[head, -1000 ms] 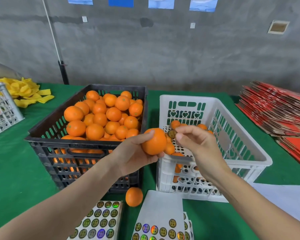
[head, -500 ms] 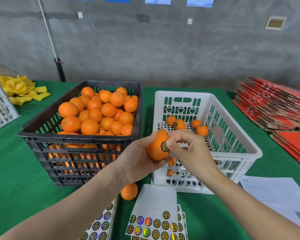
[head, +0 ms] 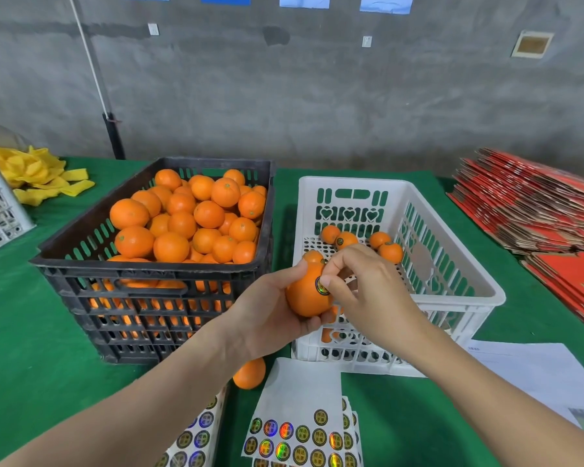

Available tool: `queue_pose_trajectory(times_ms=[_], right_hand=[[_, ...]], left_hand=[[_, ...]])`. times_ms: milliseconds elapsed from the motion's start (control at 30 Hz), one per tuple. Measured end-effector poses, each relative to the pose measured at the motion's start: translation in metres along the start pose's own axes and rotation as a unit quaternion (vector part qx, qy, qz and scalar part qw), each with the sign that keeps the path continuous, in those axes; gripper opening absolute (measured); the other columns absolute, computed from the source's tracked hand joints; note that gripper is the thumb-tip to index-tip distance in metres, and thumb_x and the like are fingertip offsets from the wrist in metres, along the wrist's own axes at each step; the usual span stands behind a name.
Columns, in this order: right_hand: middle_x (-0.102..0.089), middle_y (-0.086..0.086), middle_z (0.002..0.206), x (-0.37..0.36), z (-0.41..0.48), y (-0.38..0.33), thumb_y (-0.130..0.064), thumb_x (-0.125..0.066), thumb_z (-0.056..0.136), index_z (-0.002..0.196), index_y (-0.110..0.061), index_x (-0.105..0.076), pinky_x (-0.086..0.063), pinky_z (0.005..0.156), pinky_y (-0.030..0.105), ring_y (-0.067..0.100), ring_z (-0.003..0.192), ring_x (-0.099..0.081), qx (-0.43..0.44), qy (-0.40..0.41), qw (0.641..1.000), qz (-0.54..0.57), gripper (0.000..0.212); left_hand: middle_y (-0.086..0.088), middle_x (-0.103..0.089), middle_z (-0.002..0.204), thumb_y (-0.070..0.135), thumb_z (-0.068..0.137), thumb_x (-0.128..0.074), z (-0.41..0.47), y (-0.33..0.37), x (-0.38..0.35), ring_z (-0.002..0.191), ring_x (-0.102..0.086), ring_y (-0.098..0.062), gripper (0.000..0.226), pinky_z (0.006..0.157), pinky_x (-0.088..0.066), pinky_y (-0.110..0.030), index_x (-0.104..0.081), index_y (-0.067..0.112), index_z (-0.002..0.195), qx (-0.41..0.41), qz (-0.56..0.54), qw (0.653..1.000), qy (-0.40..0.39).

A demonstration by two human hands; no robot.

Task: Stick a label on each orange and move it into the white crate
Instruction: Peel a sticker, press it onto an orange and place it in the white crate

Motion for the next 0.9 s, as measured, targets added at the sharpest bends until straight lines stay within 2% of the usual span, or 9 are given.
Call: queue_pose_trajectory(times_ms=[133,200,300,400,467,600,700,800,900], right_hand=[[-0.053,-0.007,0.088,0.003,-0.004,-0.004,-0.013,-0.066,0.085,0.086,-0.019,-0.058,-0.048,0.068,0.030,0.011,0.082,-0.053,0.035,0.042,0.998,0.008,0.010],[-0.052,-0.011,0.095,0.002,-0.003,0.005,-0.017,-0.070,0.081,0.110,-0.035,-0.053,-0.051,0.063,0.025,0.012,0.079,-0.056,-0.004,0.026,0.997,0.072,0.039],[-0.054,-0.009,0.108,-0.005,0.000,0.028,-0.020,-0.079,0.074,0.133,-0.058,-0.021,-0.055,0.067,0.024,0.013,0.079,-0.062,-0.094,-0.022,0.974,0.205,0.091],[-0.055,-0.012,0.118,-0.021,0.000,0.024,-0.045,-0.075,0.068,0.131,-0.044,-0.040,-0.053,0.084,0.027,0.006,0.108,-0.056,-0.093,-0.105,0.970,0.199,0.072],[-0.053,-0.013,0.117,-0.035,-0.002,0.018,-0.045,-0.080,0.066,0.124,-0.039,-0.048,-0.052,0.086,0.032,0.004,0.108,-0.054,-0.059,-0.143,0.981,0.115,0.067],[-0.052,-0.023,0.101,-0.013,0.031,0.033,-0.040,-0.079,0.059,0.105,-0.045,-0.050,-0.045,0.071,0.013,-0.006,0.091,-0.053,-0.057,-0.056,0.995,0.057,0.055],[-0.053,-0.006,0.110,0.009,0.073,0.092,-0.028,-0.077,0.068,0.121,-0.026,-0.046,-0.046,0.076,0.028,0.012,0.095,-0.052,-0.117,-0.015,0.991,-0.059,0.061],[-0.058,0.006,0.115,-0.021,0.078,0.173,-0.018,-0.072,0.074,0.131,-0.017,-0.042,-0.051,0.084,0.037,0.023,0.100,-0.057,-0.218,-0.217,0.929,-0.203,0.064],[-0.049,0.005,0.134,-0.055,0.042,0.233,-0.021,-0.067,0.082,0.133,-0.016,-0.047,-0.047,0.096,0.039,0.026,0.116,-0.051,-0.252,-0.446,0.796,-0.323,0.055]], left_hand=[[-0.020,-0.066,0.097,0.036,0.077,-0.063,0.000,0.000,0.001,0.068,-0.063,-0.028,0.044,0.053,-0.052,-0.026,-0.065,0.007,0.110,-0.002,-0.005,1.000,-0.015],[-0.018,-0.068,0.093,0.035,0.074,-0.065,-0.002,-0.001,0.004,0.068,-0.063,-0.028,0.040,0.053,-0.052,-0.026,-0.069,0.008,0.104,0.000,0.001,1.000,-0.017],[-0.015,-0.071,0.088,0.035,0.073,-0.064,-0.003,-0.006,0.008,0.068,-0.065,-0.028,0.045,0.055,-0.052,-0.026,-0.064,0.008,0.110,0.013,0.008,1.000,-0.012],[-0.015,-0.071,0.096,0.035,0.076,-0.062,-0.001,0.000,0.005,0.076,-0.067,-0.028,0.045,0.059,-0.053,-0.027,-0.063,0.009,0.114,-0.009,0.004,1.000,-0.025],[-0.014,-0.070,0.104,0.033,0.079,-0.061,0.002,0.004,0.002,0.085,-0.069,-0.025,0.046,0.065,-0.056,-0.031,-0.061,0.010,0.118,-0.027,0.000,0.999,-0.034],[-0.012,-0.068,0.110,0.047,0.084,-0.049,0.012,0.011,0.009,0.092,-0.069,-0.027,0.054,0.075,-0.056,-0.037,-0.057,0.011,0.124,-0.035,0.048,0.998,-0.021],[-0.012,-0.069,0.115,0.046,0.094,-0.040,0.016,0.014,0.040,0.098,-0.069,-0.029,0.049,0.083,-0.054,-0.042,-0.055,0.010,0.125,-0.042,0.096,0.992,0.063],[-0.010,-0.073,0.104,0.037,0.100,-0.039,0.010,0.010,0.065,0.089,-0.071,-0.025,0.039,0.074,-0.056,-0.037,-0.061,0.010,0.117,-0.052,0.118,0.986,0.109],[-0.009,-0.074,0.098,0.030,0.102,-0.039,0.000,0.004,0.084,0.085,-0.071,-0.023,0.034,0.077,-0.055,-0.035,-0.064,0.009,0.110,-0.055,0.169,0.975,0.134]])
Point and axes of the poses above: each hand's wrist, its own z-axis towards the middle knuckle, its own x-axis out of the back of the hand, y = z × x, the point moved 10 cm from there along z, towards the middle knuckle
